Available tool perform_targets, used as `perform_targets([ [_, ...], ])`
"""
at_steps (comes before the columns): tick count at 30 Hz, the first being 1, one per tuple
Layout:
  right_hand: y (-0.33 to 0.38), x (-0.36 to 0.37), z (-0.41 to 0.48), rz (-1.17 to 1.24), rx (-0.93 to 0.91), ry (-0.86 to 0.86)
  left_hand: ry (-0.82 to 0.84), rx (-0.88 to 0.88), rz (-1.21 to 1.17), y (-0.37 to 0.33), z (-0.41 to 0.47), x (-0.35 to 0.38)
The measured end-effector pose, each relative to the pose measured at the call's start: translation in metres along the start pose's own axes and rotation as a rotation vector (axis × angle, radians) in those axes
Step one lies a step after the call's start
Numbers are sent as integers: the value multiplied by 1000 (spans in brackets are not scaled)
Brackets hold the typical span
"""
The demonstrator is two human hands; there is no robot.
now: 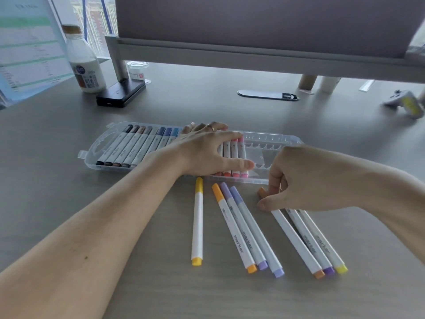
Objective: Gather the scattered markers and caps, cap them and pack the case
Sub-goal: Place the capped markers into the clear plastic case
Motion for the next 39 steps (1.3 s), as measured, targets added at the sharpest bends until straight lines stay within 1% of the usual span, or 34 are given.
perform_targets([
  [6, 4, 5, 2, 18, 0, 15, -11, 3, 3, 1, 1, 0],
  [9, 4, -2, 7, 156, 8, 21, -6, 3, 5, 2, 1, 0],
  [11, -4, -11, 18, 349, 12, -22, 9, 5, 10, 2, 1, 0],
  [16, -29, -13, 50, 1170, 38, -100, 27, 18, 15, 0, -2, 0],
  [17, -31, -12, 54, 1295, 30, -103, 34, 18, 22, 0, -2, 0],
  [19, -36, -10, 62, 1430, 26, -102, 50, 8, 26, 4, -3, -1],
  [21, -39, -7, 69, 1471, 32, -92, 58, -13, 15, 10, -6, -3],
  [25, -35, -2, 77, 1475, 9, -65, 53, -35, -9, 22, -13, -8],
  [28, -33, -2, 80, 1459, -9, -102, 23, -31, -33, 28, -14, -11],
  [32, -31, -2, 82, 1439, 14, -123, -28, -32, -32, 34, -13, -17],
  [35, -28, 3, 83, 1464, 36, -111, -105, -11, -21, 36, -11, -22],
  [38, -26, 5, 84, 1452, 49, -115, -270, 56, 44, 32, -11, -35],
  [39, -25, 5, 85, 1436, 54, -114, -336, 82, 32, 30, -12, -40],
])
Point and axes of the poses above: each hand's wrist, its own z-axis towards the middle knuckle, its own x-axis out of the palm, y = z × x, the point moved 10 cm from there along z, towards the middle knuckle
